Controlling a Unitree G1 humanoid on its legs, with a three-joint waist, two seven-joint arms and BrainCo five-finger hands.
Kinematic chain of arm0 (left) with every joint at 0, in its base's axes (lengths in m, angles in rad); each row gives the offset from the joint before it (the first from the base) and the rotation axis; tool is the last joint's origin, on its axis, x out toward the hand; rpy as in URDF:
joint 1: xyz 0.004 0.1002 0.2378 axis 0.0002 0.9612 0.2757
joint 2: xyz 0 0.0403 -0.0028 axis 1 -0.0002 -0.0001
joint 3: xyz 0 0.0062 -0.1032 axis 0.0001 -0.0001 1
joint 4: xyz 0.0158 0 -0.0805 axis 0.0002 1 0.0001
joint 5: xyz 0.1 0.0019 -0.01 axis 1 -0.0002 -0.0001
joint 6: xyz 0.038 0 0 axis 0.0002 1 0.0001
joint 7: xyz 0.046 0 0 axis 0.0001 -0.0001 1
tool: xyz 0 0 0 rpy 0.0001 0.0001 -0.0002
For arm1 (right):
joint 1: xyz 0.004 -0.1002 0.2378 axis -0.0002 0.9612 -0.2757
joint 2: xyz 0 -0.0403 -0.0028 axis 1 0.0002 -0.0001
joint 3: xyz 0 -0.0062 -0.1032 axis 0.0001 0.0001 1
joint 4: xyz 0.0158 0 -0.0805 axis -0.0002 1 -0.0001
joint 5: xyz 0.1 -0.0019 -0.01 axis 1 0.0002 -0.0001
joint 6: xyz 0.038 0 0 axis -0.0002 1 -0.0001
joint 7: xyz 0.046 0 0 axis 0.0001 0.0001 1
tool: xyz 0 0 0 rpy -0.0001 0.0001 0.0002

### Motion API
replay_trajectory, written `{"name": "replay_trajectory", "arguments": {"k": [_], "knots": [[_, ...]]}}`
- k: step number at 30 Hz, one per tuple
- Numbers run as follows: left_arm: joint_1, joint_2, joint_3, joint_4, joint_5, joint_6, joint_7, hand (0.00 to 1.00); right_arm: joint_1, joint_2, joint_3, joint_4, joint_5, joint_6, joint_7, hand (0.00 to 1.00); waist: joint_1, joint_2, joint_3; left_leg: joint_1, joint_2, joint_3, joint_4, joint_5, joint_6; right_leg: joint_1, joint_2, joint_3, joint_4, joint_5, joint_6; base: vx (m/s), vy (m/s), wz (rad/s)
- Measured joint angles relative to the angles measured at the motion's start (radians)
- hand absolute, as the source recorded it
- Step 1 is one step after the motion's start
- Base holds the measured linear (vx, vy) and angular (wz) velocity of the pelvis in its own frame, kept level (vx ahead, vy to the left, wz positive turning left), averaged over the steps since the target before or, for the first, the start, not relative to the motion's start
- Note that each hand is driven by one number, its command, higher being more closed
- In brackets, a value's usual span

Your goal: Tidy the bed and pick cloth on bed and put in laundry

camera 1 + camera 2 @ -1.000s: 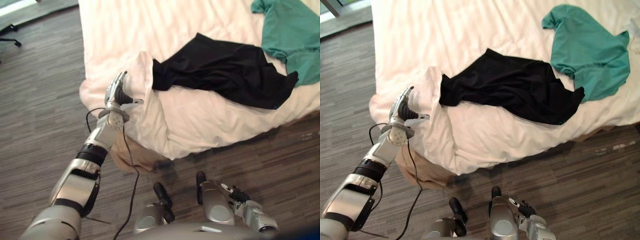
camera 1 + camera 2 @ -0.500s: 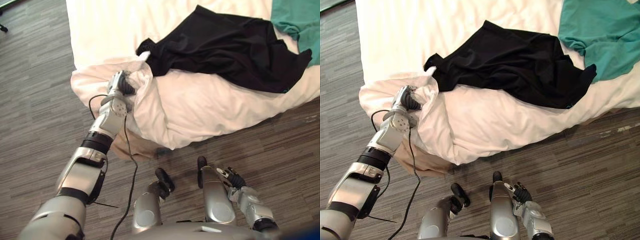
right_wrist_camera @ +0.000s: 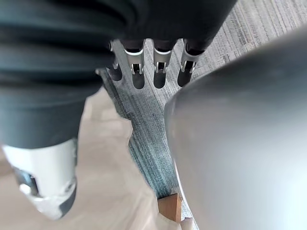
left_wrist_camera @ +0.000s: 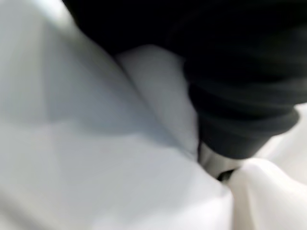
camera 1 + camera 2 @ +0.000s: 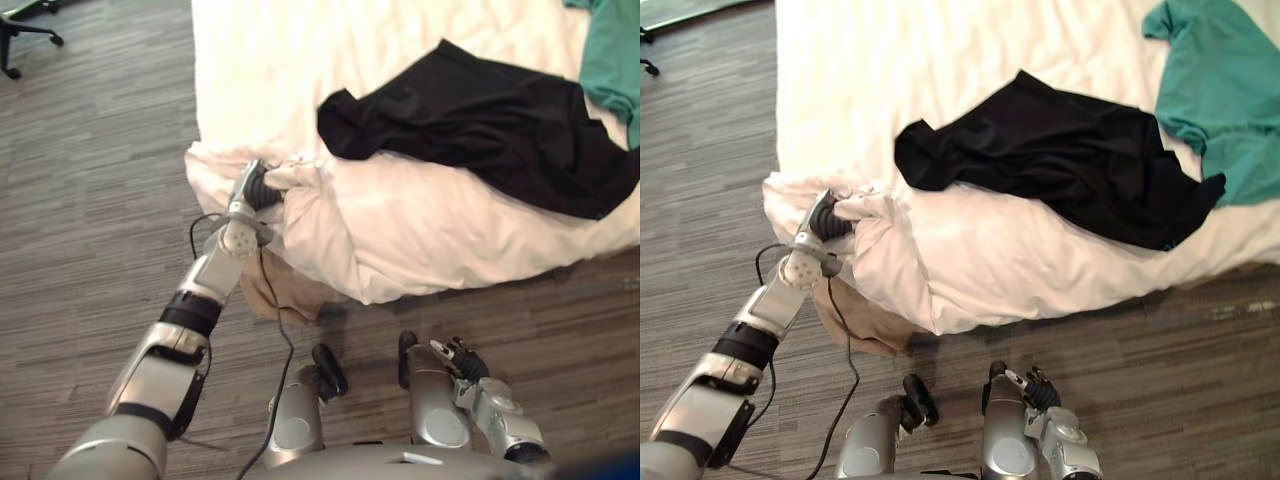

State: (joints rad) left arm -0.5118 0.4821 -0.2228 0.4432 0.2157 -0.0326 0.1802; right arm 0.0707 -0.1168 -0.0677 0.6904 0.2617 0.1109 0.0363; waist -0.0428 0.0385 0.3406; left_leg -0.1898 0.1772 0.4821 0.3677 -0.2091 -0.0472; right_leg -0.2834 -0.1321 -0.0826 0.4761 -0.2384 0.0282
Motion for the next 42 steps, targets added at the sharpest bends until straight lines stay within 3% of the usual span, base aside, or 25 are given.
{"name": "replay_trajectory", "arguments": {"k": [1, 2, 7, 10, 20, 23, 27, 30, 33, 38, 42], "knots": [[0.041, 0.005, 0.015, -0.002, -0.001, -0.014, -0.001, 1.0, 0.015, 0.001, 0.0, 0.013, -0.001, -0.005, 0.0, 0.0, 0.007, -0.005, -0.03, 0.002, 0.0, -0.01, -0.005, -0.001, -0.001, 0.018, 0.0, -0.015, -0.019, -0.001, 0.0, 0.05, 0.008, 0.24], [0.096, 0.009, 0.04, -0.019, -0.009, -0.026, -0.002, 0.0, 0.028, 0.002, 0.0, 0.027, -0.001, -0.01, 0.001, 0.0, 0.01, -0.013, -0.064, 0.006, -0.005, -0.023, -0.015, 0.0, -0.001, 0.031, -0.001, -0.024, -0.032, 0.0, 0.0, 0.07, 0.008, 0.27], [0.327, 0.004, 0.103, -0.053, -0.032, -0.1, -0.018, 0.0, 0.091, 0.019, -0.005, 0.09, 0.0, -0.006, 0.019, 0.0, 0.036, -0.033, -0.165, 0.093, -0.019, -0.063, -0.059, 0.011, -0.013, 0.167, -0.001, -0.08, -0.127, 0.001, 0.003, 0.11, 0.0, 0.27], [0.468, -0.018, 0.146, -0.054, -0.054, -0.106, -0.022, 0.0, 0.089, 0.019, -0.007, 0.157, -0.001, 0.003, 0.034, 0.0, 0.046, -0.048, -0.218, 0.147, -0.039, -0.093, -0.127, 0.038, -0.022, 0.24, 0.002, -0.104, -0.194, 0.011, 0.011, 0.08, -0.033, 0.27], [0.66, -0.161, 0.218, 0.098, -0.15, -0.078, -0.007, 0.0, 0.054, -0.013, -0.045, 0.282, -0.012, 0.029, 0.081, 0.0, 0.059, -0.046, -0.257, 0.239, -0.094, -0.166, -0.378, 0.188, -0.008, 0.336, 0.02, -0.155, -0.374, 0.119, 0.016, -0.03, 0.009, 0.18], [0.706, -0.198, 0.272, 0.219, -0.096, -0.057, 0.001, 0.0, 0.055, -0.014, -0.059, 0.295, -0.009, 0.036, 0.098, 0.0, 0.057, -0.049, -0.26, 0.278, -0.12, -0.18, -0.469, 0.243, 0.003, 0.348, 0.013, -0.161, -0.4, 0.121, 0.019, -0.12, 0.035, 0.1], [0.755, -0.254, 0.296, 0.358, -0.067, -0.023, -0.013, 0.0, 0.064, -0.009, -0.082, 0.323, 0.034, 0.037, 0.109, 0.0, 0.059, -0.052, -0.269, 0.285, -0.133, -0.197, -0.473, 0.251, 0.013, 0.364, -0.001, -0.176, -0.407, 0.119, 0.031, -0.11, 0.044, 0.13], [0.798, -0.34, 0.357, 0.507, -0.074, 0.018, -0.089, 0.0, 0.074, 0.01, -0.108, 0.328, 0.151, 0.033, 0.072, 0.0, 0.058, -0.053, -0.272, 0.29, -0.14, -0.192, -0.473, 0.244, 0.01, 0.37, -0.009, -0.173, -0.409, 0.116, 0.038, -0.06, 0.054, -0.02], [0.831, -0.396, 0.431, 0.577, -0.093, 0.029, -0.094, 0.0, 0.095, 0.044, -0.163, 0.328, 0.206, 0.011, 0.026, 0.0, 0.06, -0.053, -0.273, 0.296, -0.144, -0.185, -0.474, 0.24, 0.012, 0.38, -0.008, -0.156, -0.423, 0.12, 0.044, -0.03, 0.057, -0.02], [0.828, -0.418, 0.469, 0.583, -0.109, 0.008, -0.102, 0.0, 0.115, 0.082, -0.2, 0.328, 0.263, -0.051, -0.081, 0.0, 0.06, -0.053, -0.278, 0.313, -0.143, -0.137, -0.474, 0.225, 0.012, 0.386, -0.003, -0.121, -0.432, 0.125, 0.049, 0.02, 0.034, -0.24], [0.782, -0.418, 0.468, 0.582, -0.152, -0.024, -0.1, 0.0, 0.128, 0.104, -0.234, 0.328, 0.264, -0.136, -0.173, 0.0, 0.058, -0.047, -0.29, 0.331, -0.145, -0.107, -0.474, 0.207, 0.01, 0.399, -0.002, -0.105, -0.45, 0.142, 0.048, 0.09, 0.034, -0.18]]}}
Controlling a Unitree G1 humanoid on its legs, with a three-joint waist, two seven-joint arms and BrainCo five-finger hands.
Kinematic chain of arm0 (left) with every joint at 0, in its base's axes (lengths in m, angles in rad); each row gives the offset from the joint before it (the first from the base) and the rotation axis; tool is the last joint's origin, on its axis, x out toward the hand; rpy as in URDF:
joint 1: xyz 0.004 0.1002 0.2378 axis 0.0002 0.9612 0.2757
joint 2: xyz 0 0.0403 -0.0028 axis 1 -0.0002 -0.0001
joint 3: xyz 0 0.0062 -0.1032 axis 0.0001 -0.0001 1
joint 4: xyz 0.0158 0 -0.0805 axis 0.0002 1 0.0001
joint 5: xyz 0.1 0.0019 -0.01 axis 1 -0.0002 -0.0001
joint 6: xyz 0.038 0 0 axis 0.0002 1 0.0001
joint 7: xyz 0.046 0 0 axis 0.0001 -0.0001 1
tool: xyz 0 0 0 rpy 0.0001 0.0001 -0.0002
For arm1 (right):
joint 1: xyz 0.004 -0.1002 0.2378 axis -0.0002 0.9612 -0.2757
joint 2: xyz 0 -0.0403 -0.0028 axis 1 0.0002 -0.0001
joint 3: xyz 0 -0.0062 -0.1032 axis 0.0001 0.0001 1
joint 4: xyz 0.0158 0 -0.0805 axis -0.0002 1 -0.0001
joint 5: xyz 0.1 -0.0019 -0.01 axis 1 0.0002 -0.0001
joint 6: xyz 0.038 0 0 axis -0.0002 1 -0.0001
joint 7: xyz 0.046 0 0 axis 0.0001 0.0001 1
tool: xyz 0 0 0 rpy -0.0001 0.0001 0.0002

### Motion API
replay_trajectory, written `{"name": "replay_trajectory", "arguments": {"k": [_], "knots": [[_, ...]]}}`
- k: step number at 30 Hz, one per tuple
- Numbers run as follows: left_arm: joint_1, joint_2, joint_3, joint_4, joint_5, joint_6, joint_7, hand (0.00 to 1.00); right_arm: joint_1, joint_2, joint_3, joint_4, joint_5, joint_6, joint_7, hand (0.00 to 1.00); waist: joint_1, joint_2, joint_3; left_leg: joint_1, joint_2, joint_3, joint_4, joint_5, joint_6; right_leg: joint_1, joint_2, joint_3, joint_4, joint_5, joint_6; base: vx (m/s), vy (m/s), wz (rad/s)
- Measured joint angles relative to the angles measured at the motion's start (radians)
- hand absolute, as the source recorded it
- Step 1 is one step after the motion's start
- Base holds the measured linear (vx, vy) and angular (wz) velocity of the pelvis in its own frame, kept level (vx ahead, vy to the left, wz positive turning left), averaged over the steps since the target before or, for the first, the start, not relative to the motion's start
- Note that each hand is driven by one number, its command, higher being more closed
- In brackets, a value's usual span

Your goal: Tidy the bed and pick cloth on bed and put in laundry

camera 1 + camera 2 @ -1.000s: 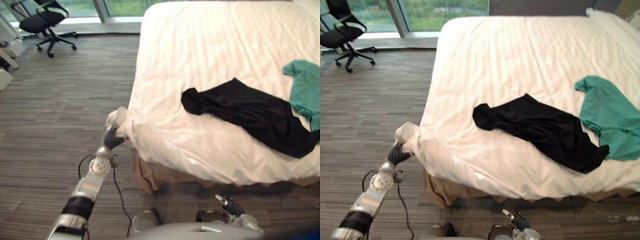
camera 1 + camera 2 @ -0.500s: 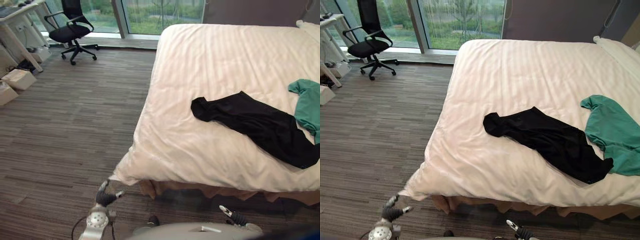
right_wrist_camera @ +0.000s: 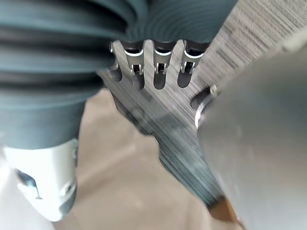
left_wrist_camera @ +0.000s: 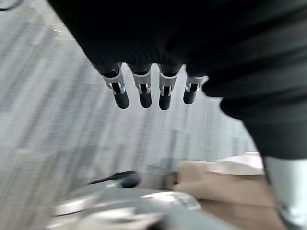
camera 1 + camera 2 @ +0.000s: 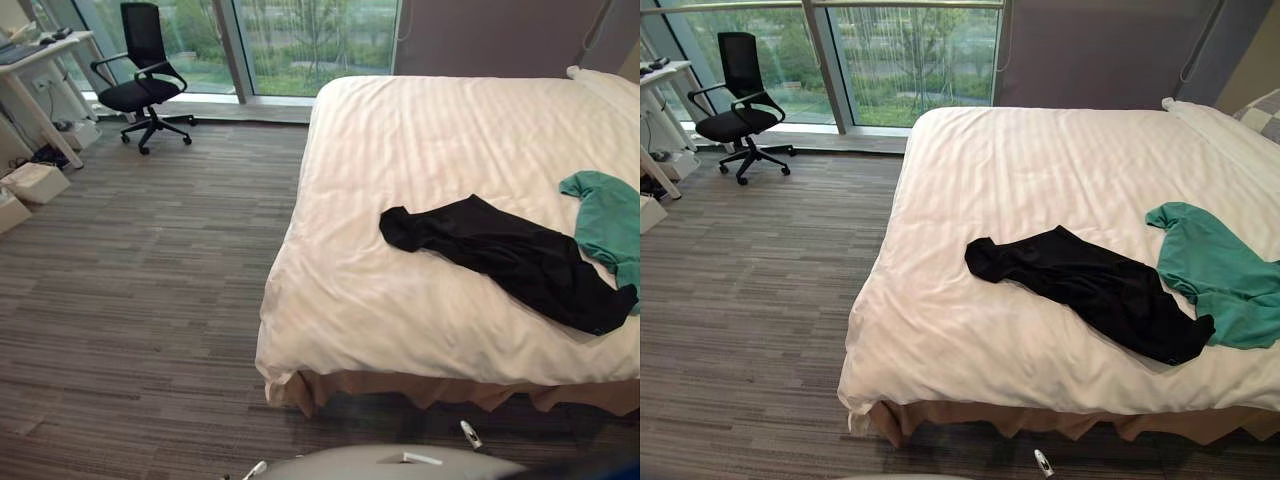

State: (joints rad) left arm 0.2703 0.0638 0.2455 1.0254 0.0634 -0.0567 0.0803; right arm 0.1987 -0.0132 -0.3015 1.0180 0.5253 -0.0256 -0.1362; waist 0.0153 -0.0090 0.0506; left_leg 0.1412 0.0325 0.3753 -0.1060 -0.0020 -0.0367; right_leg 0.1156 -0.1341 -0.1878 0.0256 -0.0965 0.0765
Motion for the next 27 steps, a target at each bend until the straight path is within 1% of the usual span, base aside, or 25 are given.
{"name": "replay_trajectory", "arguments": {"k": [1, 2, 5, 8, 9, 10, 12, 14, 15, 17, 19, 21, 23, 24, 25, 26, 27], "knots": [[-0.014, -0.001, -0.004, 0.0, -0.013, -0.004, 0.0, 0.0, -0.002, 0.003, -0.004, 0.0, -0.003, -0.015, -0.017, 0.0, 0.0, -0.003, -0.006, 0.001, 0.0, 0.005, 0.0, 0.001, 0.002, 0.001, 0.002, 0.007, -0.004, 0.004, 0.0, 0.12, 0.026, -0.2], [-0.021, 0.0, -0.009, 0.0, -0.016, -0.005, 0.0, 0.0, -0.004, 0.004, -0.004, -0.001, -0.013, -0.024, -0.026, 0.0, -0.001, -0.002, -0.008, 0.001, 0.0, 0.006, 0.0, 0.001, 0.003, 0.001, 0.002, 0.008, -0.007, 0.006, 0.0, 0.1, 0.011, -0.12], [-0.063, 0.004, -0.038, -0.003, -0.046, -0.012, -0.009, 0.0, -0.019, 0.005, -0.003, -0.018, -0.057, -0.072, -0.087, 0.0, -0.004, 0.003, -0.008, 0.007, 0.0, 0.018, 0.0, -0.001, -0.001, 0.006, 0.004, 0.011, -0.013, 0.009, 0.0, 0.12, -0.004, -0.06], [-0.08, 0.011, -0.062, -0.006, -0.053, -0.016, -0.009, 0.0, -0.061, -0.004, -0.005, -0.052, -0.069, -0.092, -0.13, 0.0, -0.006, 0.001, -0.002, 0.024, 0.003, 0.029, 0.0, -0.004, -0.005, 0.021, 0.008, 0.016, -0.016, 0.009, 0.0, 0.05, -0.026, -0.1], [-0.09, 0.019, -0.084, -0.006, -0.055, -0.014, -0.01, 0.0, -0.086, -0.01, -0.008, -0.068, -0.081, -0.113, -0.154, 1.0, -0.01, 0.005, 0.003, 0.03, 0.003, 0.029, 0.0, -0.004, -0.006, 0.027, 0.009, 0.016, -0.019, 0.009, 0.0, 0.0, 0.0, 0.0], [-0.096, 0.022, -0.093, -0.006, -0.057, -0.012, -0.011, 0.0, -0.105, -0.017, -0.011, -0.079, -0.089, -0.12, -0.165, 1.0, -0.012, -0.003, 0.012, 0.033, 0.002, 0.029, 0.0, -0.005, -0.006, 0.031, 0.009, 0.016, -0.021, 0.009, 0.0, 0.0, 0.0, 0.0], [-0.102, 0.025, -0.101, -0.006, -0.078, -0.008, -0.013, 0.0, -0.14, -0.035, -0.025, -0.09, -0.115, -0.132, -0.186, 1.0, -0.015, 0.0, 0.013, 0.034, 0.002, 0.029, 0.0, -0.005, -0.007, 0.03, 0.01, 0.016, -0.024, 0.009, -0.001, -0.04, -0.017, 0.0], [-0.104, 0.033, -0.126, -0.006, -0.098, -0.002, -0.015, 0.0, -0.174, -0.053, -0.05, -0.094, -0.157, -0.162, -0.206, 1.0, -0.015, -0.002, 0.016, 0.034, 0.002, 0.028, 0.0, -0.006, -0.007, 0.029, 0.011, 0.016, -0.027, 0.01, -0.002, -0.05, -0.013, 0.02], [-0.104, 0.034, -0.129, -0.006, -0.103, 0.0, -0.015, 0.0, -0.178, -0.056, -0.051, -0.095, -0.168, -0.17, -0.212, 1.0, -0.015, -0.002, 0.017, 0.034, 0.001, 0.028, 0.0, -0.006, -0.008, 0.029, 0.011, 0.016, -0.027, 0.01, -0.003, -0.04, -0.012, -0.02], [-0.103, 0.035, -0.129, -0.006, -0.122, 0.003, -0.014, 0.0, -0.192, -0.06, -0.053, -0.099, -0.21, -0.202, -0.226, 1.0, -0.017, -0.003, 0.021, 0.035, 0.001, 0.029, 0.0, -0.006, -0.008, 0.028, 0.012, 0.023, -0.028, 0.011, -0.004, -0.03, -0.013, -0.04], [-0.099, 0.046, -0.129, -0.006, -0.132, 0.004, -0.016, 0.0, -0.207, -0.072, -0.069, -0.133, -0.237, -0.2, -0.225, 1.0, -0.018, -0.003, 0.022, 0.032, 0.002, 0.026, 0.0, -0.007, -0.007, 0.023, 0.01, 0.025, -0.028, 0.013, -0.004, -0.03, -0.013, -0.09], [-0.089, 0.045, -0.13, -0.019, -0.134, 0.011, -0.032, 0.0, -0.243, -0.13, -0.116, -0.216, -0.256, -0.186, -0.176, 1.0, -0.018, 0.005, 0.025, 0.029, -0.001, 0.027, 0.0, -0.013, 0.0, 0.014, 0.007, 0.034, -0.027, 0.016, 0.001, -0.02, 0.004, -0.11], [-0.077, 0.046, -0.13, -0.032, -0.132, 0.02, -0.055, 0.0, -0.273, -0.265, -0.109, -0.37, -0.255, -0.169, -0.076, 1.0, -0.02, 0.007, 0.026, 0.016, -0.012, 0.021, 0.001, -0.017, 0.005, 0.004, -0.003, 0.033, -0.028, 0.018, 0.004, 0.0, 0.044, 0.04], [-0.07, 0.048, -0.13, -0.034, -0.132, 0.02, -0.058, 0.0, -0.281, -0.293, -0.107, -0.422, -0.255, -0.161, -0.058, 1.0, -0.022, 0.007, 0.027, 0.011, -0.015, 0.02, 0.001, -0.017, 0.006, 0.0, -0.005, 0.033, -0.029, 0.019, 0.006, 0.03, 0.039, 0.07], [-0.053, 0.051, -0.131, -0.037, -0.131, 0.018, -0.061, 0.0, -0.291, -0.33, -0.099, -0.523, -0.256, -0.147, -0.025, 1.0, -0.025, 0.006, 0.028, 0.006, -0.017, 0.018, 0.001, -0.017, 0.008, -0.004, -0.007, 0.033, -0.03, 0.02, 0.007, 0.04, 0.016, 0.05], [-0.042, 0.054, -0.133, -0.04, -0.132, 0.015, -0.061, 0.0, -0.295, -0.344, -0.094, -0.567, -0.258, -0.136, -0.007, 1.0, -0.027, 0.005, 0.029, 0.005, -0.019, 0.016, 0.001, -0.017, 0.008, -0.003, -0.008, 0.032, -0.032, 0.02, 0.008, 0.06, 0.006, 0.08], [-0.024, 0.065, -0.155, -0.047, -0.132, 0.006, -0.06, 0.0, -0.306, -0.359, -0.084, -0.638, -0.265, -0.109, 0.029, 1.0, -0.028, 0.002, 0.028, 0.003, -0.022, 0.01, 0.001, -0.017, 0.009, -0.001, -0.008, 0.027, -0.037, 0.021, 0.009, 0.07, -0.005, 0.14]]}}
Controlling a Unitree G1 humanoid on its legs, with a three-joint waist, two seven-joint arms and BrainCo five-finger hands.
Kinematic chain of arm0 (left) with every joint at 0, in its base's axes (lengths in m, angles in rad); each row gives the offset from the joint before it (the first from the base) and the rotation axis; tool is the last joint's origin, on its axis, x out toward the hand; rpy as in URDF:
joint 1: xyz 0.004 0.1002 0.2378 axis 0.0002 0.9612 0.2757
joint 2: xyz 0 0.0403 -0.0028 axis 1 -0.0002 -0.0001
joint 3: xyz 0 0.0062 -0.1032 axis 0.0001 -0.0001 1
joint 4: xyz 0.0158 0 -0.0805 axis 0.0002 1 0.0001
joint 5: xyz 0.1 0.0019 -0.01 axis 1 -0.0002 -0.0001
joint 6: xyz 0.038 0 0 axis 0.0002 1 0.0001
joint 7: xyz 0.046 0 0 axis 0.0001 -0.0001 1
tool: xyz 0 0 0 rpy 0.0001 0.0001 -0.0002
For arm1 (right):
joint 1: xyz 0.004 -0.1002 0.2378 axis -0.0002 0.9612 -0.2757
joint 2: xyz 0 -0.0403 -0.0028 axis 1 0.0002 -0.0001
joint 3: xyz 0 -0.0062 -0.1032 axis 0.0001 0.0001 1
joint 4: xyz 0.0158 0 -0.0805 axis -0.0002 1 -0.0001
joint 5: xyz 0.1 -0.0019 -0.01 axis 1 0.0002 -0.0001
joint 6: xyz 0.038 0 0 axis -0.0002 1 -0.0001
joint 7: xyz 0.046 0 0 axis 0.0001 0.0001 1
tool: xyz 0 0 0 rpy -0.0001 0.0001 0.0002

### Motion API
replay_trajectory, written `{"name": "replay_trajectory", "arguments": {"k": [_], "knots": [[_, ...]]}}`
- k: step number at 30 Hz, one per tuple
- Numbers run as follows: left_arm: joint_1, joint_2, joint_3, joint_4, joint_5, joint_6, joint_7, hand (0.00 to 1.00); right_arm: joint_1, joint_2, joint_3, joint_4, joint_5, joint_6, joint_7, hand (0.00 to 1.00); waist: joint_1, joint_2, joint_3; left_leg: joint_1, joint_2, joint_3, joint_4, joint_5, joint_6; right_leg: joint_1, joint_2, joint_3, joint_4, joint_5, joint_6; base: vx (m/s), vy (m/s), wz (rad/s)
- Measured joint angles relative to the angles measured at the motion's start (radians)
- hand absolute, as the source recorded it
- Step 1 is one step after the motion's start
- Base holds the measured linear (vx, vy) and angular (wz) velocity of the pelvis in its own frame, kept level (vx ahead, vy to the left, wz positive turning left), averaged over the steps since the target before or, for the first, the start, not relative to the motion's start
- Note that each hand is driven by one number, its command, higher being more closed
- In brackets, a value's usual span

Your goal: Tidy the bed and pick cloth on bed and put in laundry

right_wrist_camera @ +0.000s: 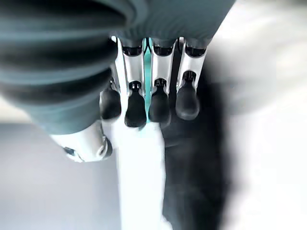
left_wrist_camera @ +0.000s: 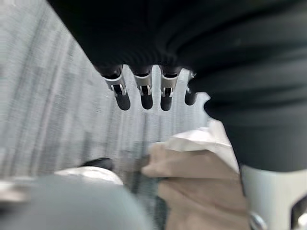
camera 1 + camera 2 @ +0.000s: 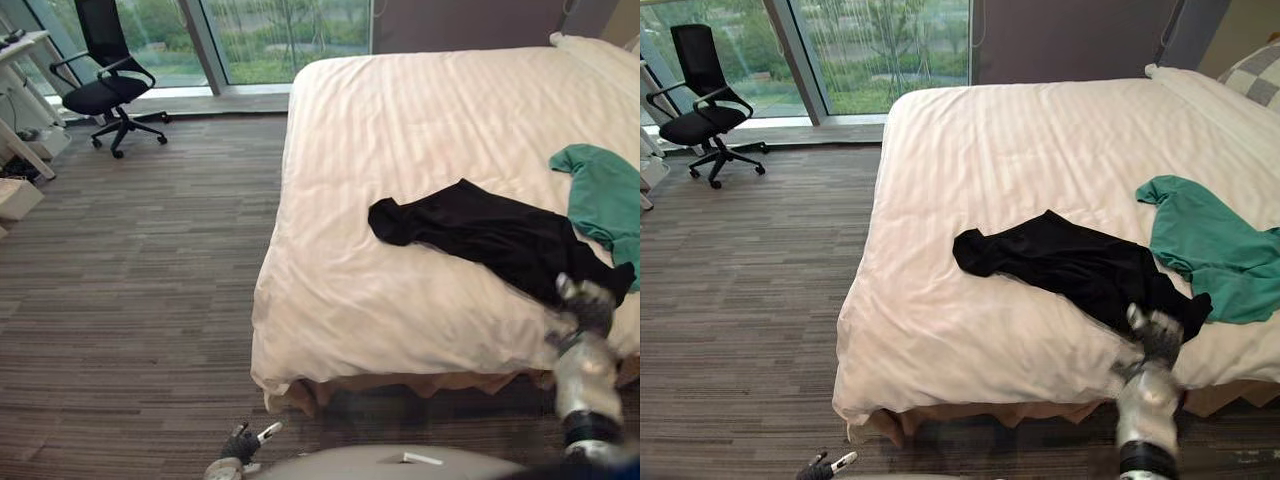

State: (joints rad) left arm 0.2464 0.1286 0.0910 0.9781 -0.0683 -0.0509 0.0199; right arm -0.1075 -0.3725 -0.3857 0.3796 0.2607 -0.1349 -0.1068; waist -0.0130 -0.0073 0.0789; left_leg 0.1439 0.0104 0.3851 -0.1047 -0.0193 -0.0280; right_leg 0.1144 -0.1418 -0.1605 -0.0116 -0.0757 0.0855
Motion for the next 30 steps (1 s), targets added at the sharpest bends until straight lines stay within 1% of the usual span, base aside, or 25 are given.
{"name": "replay_trajectory", "arguments": {"k": [1, 2, 3, 4, 6, 10, 15, 17, 19, 22, 23, 24, 25, 26, 27, 28, 29, 30], "knots": [[0.015, 0.013, -0.014, -0.009, 0.0, -0.007, 0.0, 0.0, -0.013, -0.001, 0.018, -0.046, -0.002, 0.031, 0.032, 1.0, 0.0, -0.01, -0.002, -0.006, -0.002, -0.009, 0.001, 0.001, 0.001, 0.001, 0.001, -0.008, -0.004, 0.0, 0.0, 0.07, -0.013, 0.16], [0.018, 0.015, -0.017, -0.009, 0.0, -0.009, 0.0, 0.0, -0.018, -0.001, 0.031, -0.064, -0.004, 0.046, 0.048, 1.0, 0.0, -0.017, -0.002, -0.007, -0.001, -0.011, 0.004, 0.002, 0.001, 0.002, 0.002, -0.012, -0.006, 0.001, 0.0, 0.06, -0.028, 0.15], [0.022, 0.017, -0.019, -0.01, 0.0, -0.014, 0.002, 0.0, -0.028, 0.0, 0.07, -0.093, -0.02, 0.08, 0.077, 1.0, 0.003, -0.024, -0.002, -0.007, 0.0, -0.014, 0.006, 0.003, 0.002, 0.004, 0.003, -0.014, -0.006, 0.001, 0.0, 0.05, -0.038, 0.11], [0.023, 0.016, -0.02, -0.01, 0.0, -0.022, 0.004, 0.0, -0.043, 0.002, 0.113, -0.114, -0.042, 0.111, 0.106, 1.0, 0.005, -0.024, -0.002, -0.006, 0.0, -0.017, 0.006, 0.003, 0.002, 0.006, 0.003, -0.017, -0.006, 0.001, 0.0, 0.04, -0.038, 0.11], [0.023, 0.016, -0.04, -0.013, -0.001, -0.033, 0.01, 0.0, -0.07, 0.005, 0.192, -0.142, -0.074, 0.148, 0.161, 1.0, 0.007, -0.018, -0.002, -0.006, -0.001, -0.034, 0.006, 0.004, 0.002, 0.018, 0.002, -0.027, -0.006, 0.001, -0.001, 0.03, -0.037, 0.2], [0.028, 0.016, -0.045, -0.013, 0.0, -0.041, 0.01, 0.0, -0.09, 0.012, 0.282, -0.162, -0.09, 0.169, 0.212, 1.0, 0.01, -0.016, -0.003, -0.007, 0.0, -0.057, 0.006, 0.006, 0.002, 0.026, 0.002, -0.054, -0.004, 0.001, -0.001, -0.01, -0.036, 0.19], [0.033, 0.014, -0.045, -0.012, -0.001, -0.049, 0.009, 0.0, -0.138, 0.027, 0.399, -0.166, -0.09, 0.173, 0.273, 1.0, 0.022, -0.009, 0.001, -0.014, 0.0, -0.083, 0.0, 0.018, 0.006, 0.028, 0.001, -0.078, 0.015, 0.001, -0.001, -0.06, -0.032, 0.15], [0.035, 0.014, -0.043, -0.013, -0.004, -0.054, 0.008, 0.0, -0.18, 0.065, 0.446, -0.165, -0.09, 0.181, 0.287, 1.0, 0.025, -0.008, 0.01, -0.022, -0.003, -0.107, 0.0, 0.031, 0.01, 0.031, -0.002, -0.104, 0.017, 0.001, -0.001, -0.11, -0.028, 0.25], [0.036, 0.014, -0.042, -0.012, -0.022, -0.062, 0.001, 0.0, -0.226, 0.088, 0.493, -0.164, -0.09, 0.198, 0.296, 1.0, 0.03, -0.008, 0.027, -0.024, -0.007, -0.128, -0.001, 0.041, 0.012, 0.032, -0.005, -0.123, 0.018, -0.002, -0.004, -0.13, -0.021, 0.28], [0.037, 0.014, -0.041, -0.014, -0.022, -0.081, -0.011, 0.0, -0.3, 0.124, 0.567, -0.145, -0.088, 0.222, 0.285, 1.0, 0.061, -0.009, 0.045, -0.044, -0.01, -0.169, -0.001, 0.059, 0.017, 0.033, -0.007, -0.161, 0.019, -0.006, -0.004, -0.12, -0.023, 0.4], [0.037, 0.016, -0.04, -0.019, -0.025, -0.092, -0.014, 0.0, -0.335, 0.141, 0.588, -0.127, -0.086, 0.23, 0.269, 1.0, 0.07, -0.016, 0.057, -0.06, -0.01, -0.19, -0.001, 0.067, 0.017, 0.031, -0.007, -0.186, 0.02, -0.01, -0.002, -0.11, -0.029, 0.57], [0.035, 0.018, -0.04, -0.027, -0.03, -0.093, -0.014, 0.0, -0.354, 0.146, 0.599, -0.115, -0.085, 0.233, 0.26, 1.0, 0.078, -0.021, 0.066, -0.067, -0.01, -0.201, -0.001, 0.072, 0.017, 0.029, -0.007, -0.19, 0.02, -0.009, -0.002, -0.12, -0.036, 0.52], [0.028, 0.024, -0.041, -0.047, -0.03, -0.094, -0.014, 0.0, -0.387, 0.156, 0.61, -0.097, -0.077, 0.239, 0.244, 1.0, 0.093, -0.037, 0.075, -0.093, 0.002, -0.208, -0.001, 0.085, 0.018, 0.008, -0.005, -0.202, 0.023, -0.005, -0.008, -0.09, -0.024, 0.34], [0.026, 0.029, -0.04, -0.059, -0.03, -0.097, -0.014, 0.0, -0.409, 0.162, 0.618, -0.086, -0.073, 0.24, 0.234, 1.0, 0.11, -0.046, 0.081, -0.112, 0.004, -0.214, -0.001, 0.093, 0.02, -0.006, -0.005, -0.208, 0.025, -0.002, -0.011, -0.08, -0.024, 0.39], [0.014, 0.043, -0.042, -0.083, -0.03, -0.102, -0.015, 0.0, -0.464, 0.172, 0.627, -0.068, -0.061, 0.239, 0.213, 1.0, 0.128, -0.063, 0.107, -0.147, 0.009, -0.232, 0.0, 0.107, 0.016, -0.028, 0.001, -0.223, 0.025, 0.006, -0.017, -0.06, -0.017, 0.43], [-0.004, 0.052, -0.042, -0.107, -0.03, -0.106, -0.014, 0.0, -0.524, 0.176, 0.628, -0.046, -0.043, 0.234, 0.199, 1.0, 0.141, -0.079, 0.14, -0.18, 0.015, -0.241, 0.001, 0.123, 0.016, -0.051, 0.008, -0.242, 0.026, 0.017, -0.024, -0.06, -0.018, 0.36], [-0.004, 0.053, -0.042, -0.109, -0.03, -0.106, -0.014, 0.0, -0.526, 0.176, 0.628, -0.045, -0.042, 0.233, 0.198, 1.0, 0.141, -0.08, 0.142, -0.181, 0.015, -0.242, 0.001, 0.124, 0.016, -0.052, 0.008, -0.242, 0.026, 0.018, -0.025, -0.09, -0.008, 0.54], [-0.037, 0.066, -0.047, -0.156, -0.034, -0.107, -0.017, 0.0, -0.637, 0.173, 0.621, 0.001, -0.016, 0.223, 0.173, 1.0, 0.166, -0.098, 0.206, -0.238, 0.018, -0.273, 0.005, 0.145, 0.014, -0.091, 0.013, -0.271, 0.031, 0.031, -0.031, -0.07, 0.015, 0.4]]}}
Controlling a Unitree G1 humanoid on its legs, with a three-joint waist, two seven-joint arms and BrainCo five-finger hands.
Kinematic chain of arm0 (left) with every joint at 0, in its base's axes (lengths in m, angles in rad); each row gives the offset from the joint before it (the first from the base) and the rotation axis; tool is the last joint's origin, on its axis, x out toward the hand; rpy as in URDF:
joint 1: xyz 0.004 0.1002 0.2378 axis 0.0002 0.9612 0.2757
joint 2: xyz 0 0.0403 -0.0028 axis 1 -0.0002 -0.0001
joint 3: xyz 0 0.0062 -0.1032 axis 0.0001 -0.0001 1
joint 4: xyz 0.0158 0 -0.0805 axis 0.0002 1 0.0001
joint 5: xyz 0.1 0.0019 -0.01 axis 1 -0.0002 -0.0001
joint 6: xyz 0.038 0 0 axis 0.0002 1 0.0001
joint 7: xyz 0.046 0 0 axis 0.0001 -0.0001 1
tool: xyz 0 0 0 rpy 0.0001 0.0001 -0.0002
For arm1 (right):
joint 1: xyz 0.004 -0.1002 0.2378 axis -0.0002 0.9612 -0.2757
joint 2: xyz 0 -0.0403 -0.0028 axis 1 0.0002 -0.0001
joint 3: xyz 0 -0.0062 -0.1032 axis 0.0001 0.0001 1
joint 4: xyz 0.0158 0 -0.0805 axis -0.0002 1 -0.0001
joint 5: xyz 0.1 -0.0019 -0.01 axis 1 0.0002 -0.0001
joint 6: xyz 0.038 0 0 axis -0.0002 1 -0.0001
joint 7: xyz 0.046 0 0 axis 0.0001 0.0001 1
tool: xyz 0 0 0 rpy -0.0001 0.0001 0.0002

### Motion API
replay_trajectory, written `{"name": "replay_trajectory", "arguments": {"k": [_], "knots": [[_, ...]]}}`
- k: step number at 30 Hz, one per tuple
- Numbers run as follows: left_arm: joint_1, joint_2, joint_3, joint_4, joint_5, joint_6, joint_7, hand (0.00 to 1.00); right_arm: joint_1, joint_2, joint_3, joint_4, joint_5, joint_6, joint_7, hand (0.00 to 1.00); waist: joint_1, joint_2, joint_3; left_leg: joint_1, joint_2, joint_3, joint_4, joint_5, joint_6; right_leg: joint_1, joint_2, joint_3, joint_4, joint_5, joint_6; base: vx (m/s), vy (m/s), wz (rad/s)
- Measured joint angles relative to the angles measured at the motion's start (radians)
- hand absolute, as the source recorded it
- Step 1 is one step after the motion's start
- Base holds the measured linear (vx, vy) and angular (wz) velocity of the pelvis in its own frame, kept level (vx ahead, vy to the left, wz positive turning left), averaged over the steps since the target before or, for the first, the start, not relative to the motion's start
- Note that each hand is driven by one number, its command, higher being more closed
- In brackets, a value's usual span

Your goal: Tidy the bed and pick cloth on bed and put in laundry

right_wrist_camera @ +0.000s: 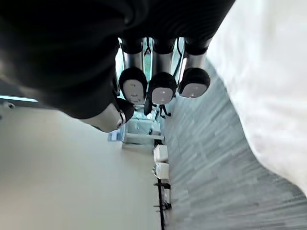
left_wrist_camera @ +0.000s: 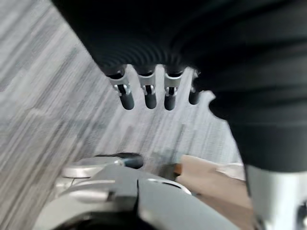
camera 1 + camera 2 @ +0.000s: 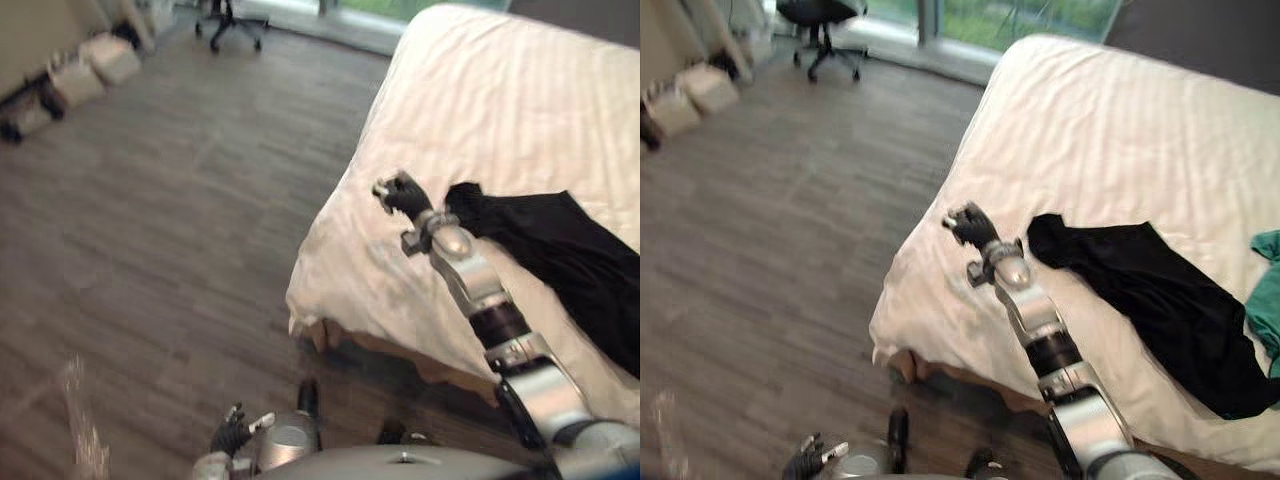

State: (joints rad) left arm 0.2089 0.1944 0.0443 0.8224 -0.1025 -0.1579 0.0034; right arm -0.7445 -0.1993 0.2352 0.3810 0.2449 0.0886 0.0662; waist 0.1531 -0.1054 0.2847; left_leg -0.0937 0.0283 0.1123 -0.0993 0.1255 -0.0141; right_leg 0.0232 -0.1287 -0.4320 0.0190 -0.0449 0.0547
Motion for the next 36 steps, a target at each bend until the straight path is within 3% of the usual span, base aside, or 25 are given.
{"name": "replay_trajectory", "arguments": {"k": [2, 3, 6, 8, 10, 12, 17, 23, 30, 36], "knots": [[-0.013, 0.004, -0.005, -0.03, -0.017, -0.001, -0.003, 0.0, -0.043, -0.003, -0.007, 0.008, 0.015, -0.001, -0.006, 1.0, 0.007, 0.0, 0.028, -0.02, -0.001, -0.013, 0.001, 0.011, 0.006, -0.013, 0.0, -0.003, 0.004, 0.006, 0.001, -0.04, 0.031, 0.43], [-0.036, 0.006, -0.005, -0.075, -0.046, -0.001, -0.006, 0.0, -0.103, -0.006, -0.026, 0.009, 0.027, -0.007, -0.009, 1.0, 0.02, 0.011, 0.075, -0.04, -0.005, -0.032, 0.001, 0.019, 0.005, -0.029, -0.004, -0.018, 0.018, 0.007, 0.0, -0.02, 0.04, 0.36], [-0.05, 0.013, -0.005, -0.117, -0.075, -0.001, -0.012, 0.0, -0.164, -0.019, -0.029, 0.011, 0.031, -0.01, -0.009, 1.0, 0.034, 0.022, 0.106, -0.074, -0.009, -0.044, 0.001, 0.029, 0.009, -0.062, -0.01, -0.024, 0.035, 0.007, 0.0, -0.03, 0.042, 0.22], [-0.068, 0.014, -0.017, -0.138, -0.083, -0.003, -0.023, 0.0, -0.229, -0.038, -0.028, 0.011, 0.055, -0.01, -0.011, 1.0, 0.047, 0.045, 0.148, -0.097, -0.012, -0.053, 0.007, 0.036, 0.012, -0.087, -0.016, -0.032, 0.058, 0.006, -0.001, -0.01, 0.03, 0.18], [-0.104, 0.015, -0.048, -0.141, -0.083, -0.003, -0.028, 0.0, -0.258, -0.06, -0.029, 0.011, 0.065, -0.008, -0.022, 1.0, 0.059, 0.064, 0.163, -0.142, -0.017, -0.073, 0.035, 0.033, 0.015, -0.112, -0.018, -0.051, 0.072, 0.002, -0.006, -0.02, 0.013, 0.28], [-0.134, 0.014, -0.057, -0.139, -0.083, 0.004, -0.028, 0.0, -0.275, -0.047, -0.027, 0.013, 0.066, 0.001, -0.036, 1.0, 0.069, 0.066, 0.166, -0.172, -0.017, -0.079, 0.05, 0.033, 0.015, -0.133, -0.018, -0.054, 0.079, -0.004, -0.01, 0.0, -0.013, 0.18], [-0.314, -0.009, -0.082, -0.118, -0.105, 0.065, -0.018, 0.0, -0.331, 0.019, -0.018, 0.134, 0.107, 0.028, -0.105, 1.0, 0.085, 0.081, 0.184, -0.291, -0.004, -0.095, 0.119, 0.031, 0.014, -0.241, -0.02, -0.062, 0.147, -0.028, -0.032, -0.03, -0.035, 0.09], [-0.466, -0.077, -0.085, -0.028, -0.188, 0.108, 0.03, 0.0, -0.305, 0.058, -0.018, 0.277, 0.106, 0.049, -0.132, 1.0, 0.079, 0.127, 0.21, -0.367, -0.003, -0.086, 0.14, 0.04, 0.004, -0.359, -0.049, -0.048, 0.258, -0.067, -0.04, -0.06, -0.024, -0.04], [-0.547, -0.128, -0.078, 0.015, -0.267, 0.114, 0.049, 0.0, -0.254, 0.154, 0.023, 0.417, 0.105, 0.032, -0.109, 1.0, 0.064, 0.138, 0.215, -0.386, 0.001, -0.064, 0.135, 0.047, -0.004, -0.436, -0.077, -0.021, 0.372, -0.127, -0.054, -0.01, -0.069, -0.03], [-0.641, -0.193, 0.009, 0.025, -0.322, 0.116, 0.077, 0.0, -0.2, 0.213, 0.056, 0.522, 0.175, -0.011, -0.106, 1.0, 0.019, 0.139, 0.216, -0.414, 0.011, 0.0, 0.137, 0.051, -0.009, -0.5, -0.096, -0.002, 0.435, -0.149, -0.063, 0.0, -0.068, -0.04]]}}
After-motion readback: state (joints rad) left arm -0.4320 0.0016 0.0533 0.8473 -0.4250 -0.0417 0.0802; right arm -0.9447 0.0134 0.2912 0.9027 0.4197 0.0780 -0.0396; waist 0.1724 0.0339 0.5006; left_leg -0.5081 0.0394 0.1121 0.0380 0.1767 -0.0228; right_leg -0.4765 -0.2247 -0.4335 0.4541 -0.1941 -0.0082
